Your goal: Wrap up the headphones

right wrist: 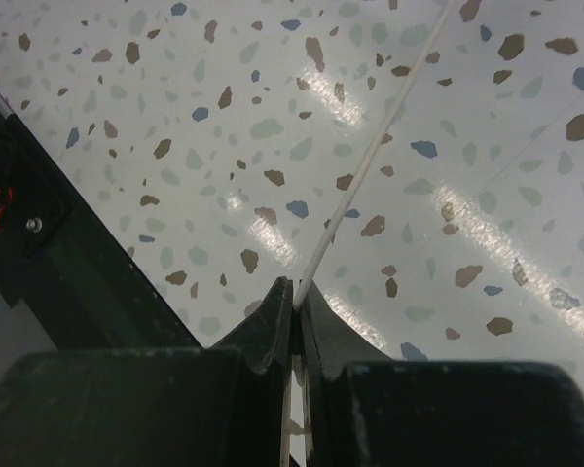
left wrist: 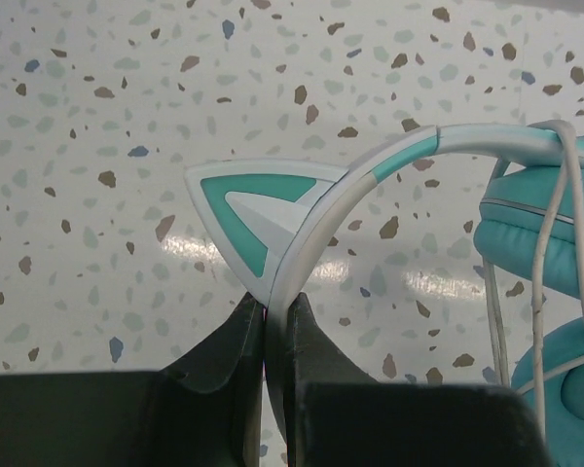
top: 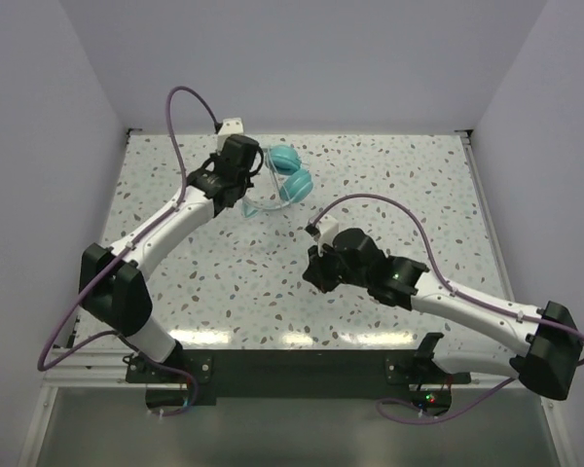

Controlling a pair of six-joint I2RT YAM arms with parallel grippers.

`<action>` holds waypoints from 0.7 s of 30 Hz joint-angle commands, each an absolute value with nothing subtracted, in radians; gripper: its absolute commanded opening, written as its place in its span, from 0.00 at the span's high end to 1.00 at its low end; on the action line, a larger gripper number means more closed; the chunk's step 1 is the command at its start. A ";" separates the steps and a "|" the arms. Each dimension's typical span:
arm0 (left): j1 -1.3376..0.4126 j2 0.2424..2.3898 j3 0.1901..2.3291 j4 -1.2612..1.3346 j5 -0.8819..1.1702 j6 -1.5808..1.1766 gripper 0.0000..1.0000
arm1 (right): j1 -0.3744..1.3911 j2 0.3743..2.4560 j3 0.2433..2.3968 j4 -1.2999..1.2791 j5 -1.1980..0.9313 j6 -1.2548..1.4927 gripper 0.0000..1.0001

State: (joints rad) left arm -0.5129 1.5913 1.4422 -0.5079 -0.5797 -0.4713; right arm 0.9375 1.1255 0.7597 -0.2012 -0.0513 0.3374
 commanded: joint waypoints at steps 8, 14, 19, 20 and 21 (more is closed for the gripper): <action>-0.561 1.589 1.139 -0.244 -0.612 -0.497 1.00 | 0.973 1.153 1.037 -0.555 0.156 0.167 1.00; -0.721 1.551 0.997 -0.218 -0.663 -0.515 1.00 | 0.956 1.299 1.141 -0.537 0.213 0.097 1.00; -0.804 1.474 0.873 -0.170 -0.637 -0.574 1.00 | 0.911 1.402 1.177 -0.477 0.215 0.069 1.00; -0.811 1.464 0.847 -0.169 -0.640 -0.581 1.00 | 0.896 1.425 1.181 -0.471 0.212 0.064 1.00; -0.819 1.453 0.835 -0.170 -0.635 -0.589 1.00 | 0.884 1.439 1.183 -0.463 0.212 0.064 1.00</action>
